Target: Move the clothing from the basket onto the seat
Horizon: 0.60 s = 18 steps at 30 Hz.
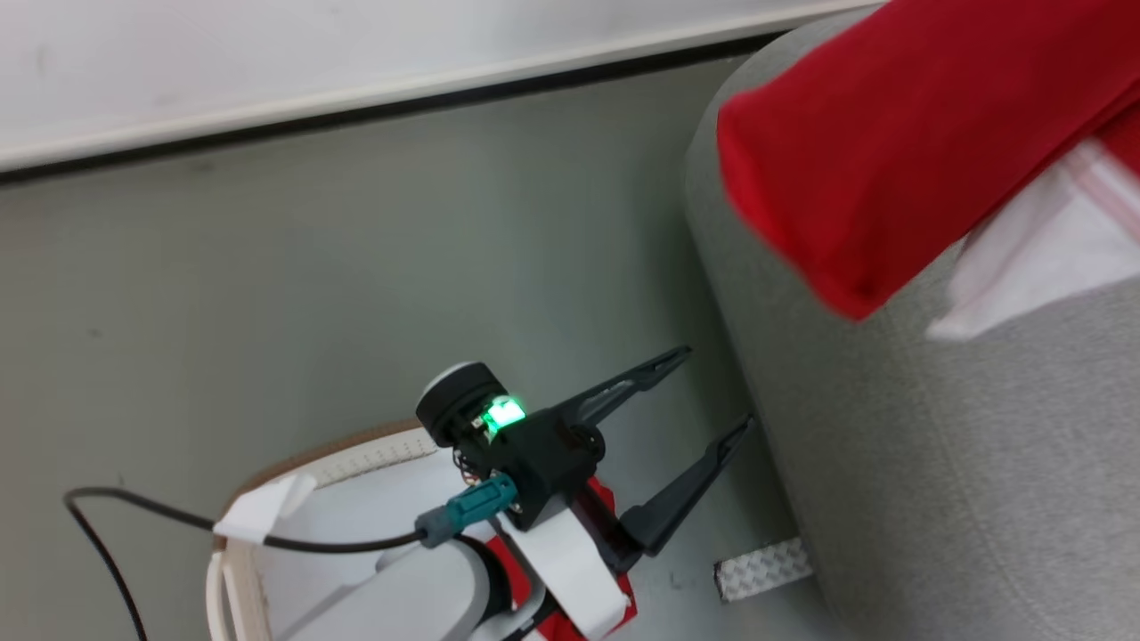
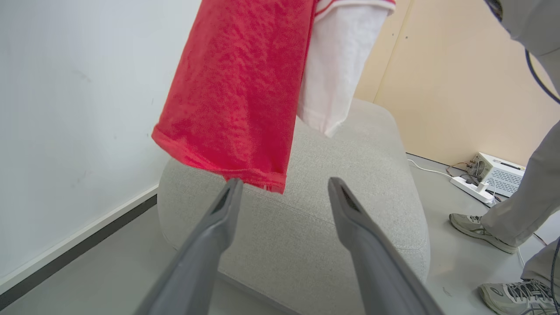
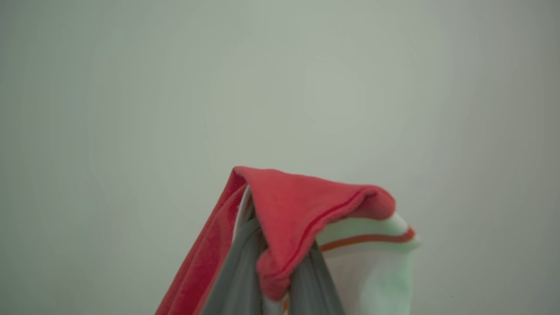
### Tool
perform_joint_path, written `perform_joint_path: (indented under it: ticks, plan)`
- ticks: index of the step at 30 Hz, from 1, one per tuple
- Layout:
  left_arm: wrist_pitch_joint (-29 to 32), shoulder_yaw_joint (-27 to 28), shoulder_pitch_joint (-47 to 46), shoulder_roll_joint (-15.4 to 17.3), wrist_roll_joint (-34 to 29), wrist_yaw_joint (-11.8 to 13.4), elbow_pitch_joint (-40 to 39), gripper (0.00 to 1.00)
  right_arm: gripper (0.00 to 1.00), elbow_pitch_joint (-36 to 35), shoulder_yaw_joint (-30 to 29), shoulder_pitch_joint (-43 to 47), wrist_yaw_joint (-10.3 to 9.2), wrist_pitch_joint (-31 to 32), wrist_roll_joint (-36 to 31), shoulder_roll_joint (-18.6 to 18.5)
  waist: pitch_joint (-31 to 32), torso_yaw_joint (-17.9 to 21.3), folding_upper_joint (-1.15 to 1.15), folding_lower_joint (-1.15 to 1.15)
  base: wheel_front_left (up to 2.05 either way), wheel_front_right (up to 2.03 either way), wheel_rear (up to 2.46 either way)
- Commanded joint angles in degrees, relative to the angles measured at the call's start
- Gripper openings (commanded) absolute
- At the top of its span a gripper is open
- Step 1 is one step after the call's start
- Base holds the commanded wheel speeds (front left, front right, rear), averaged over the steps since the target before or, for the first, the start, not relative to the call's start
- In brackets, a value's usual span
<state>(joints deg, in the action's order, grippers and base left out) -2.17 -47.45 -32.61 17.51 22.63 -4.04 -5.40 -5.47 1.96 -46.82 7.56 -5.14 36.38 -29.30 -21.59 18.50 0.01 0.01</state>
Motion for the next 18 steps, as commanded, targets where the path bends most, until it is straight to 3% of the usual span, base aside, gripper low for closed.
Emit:
perform_joint_path:
  ticks: [1, 10, 18]
  plan:
    - [0.2, 0.1, -1.5, 0.7, -0.7, -0.4, -0.4, 1.0, 0.0, 1.3, -2.2, -2.8, -0.14, 0.8, -0.1, -1.5, -5.9, -2.8, -0.01, -0.01, 0.0, 0.0, 0.0]
    - [-0.6, -0.1, -5.0, 0.5, -1.1, -1.2, -0.1, 1.0, 0.0, 11.2, -19.3, -12.5, -0.14, 4.7, -7.8, -9.7, -13.2, -9.2, -0.01, -0.01, 0.0, 0.0, 0.0]
    - [-2.1, 0.0, -6.3, -0.1, -0.3, -1.5, 1.1, 1.0, 0.0, 25.3, -25.4, -9.6, -0.14, 10.5, -15.8, -10.9, -16.3, -13.0, -0.01, -0.01, 0.0, 0.0, 0.0]
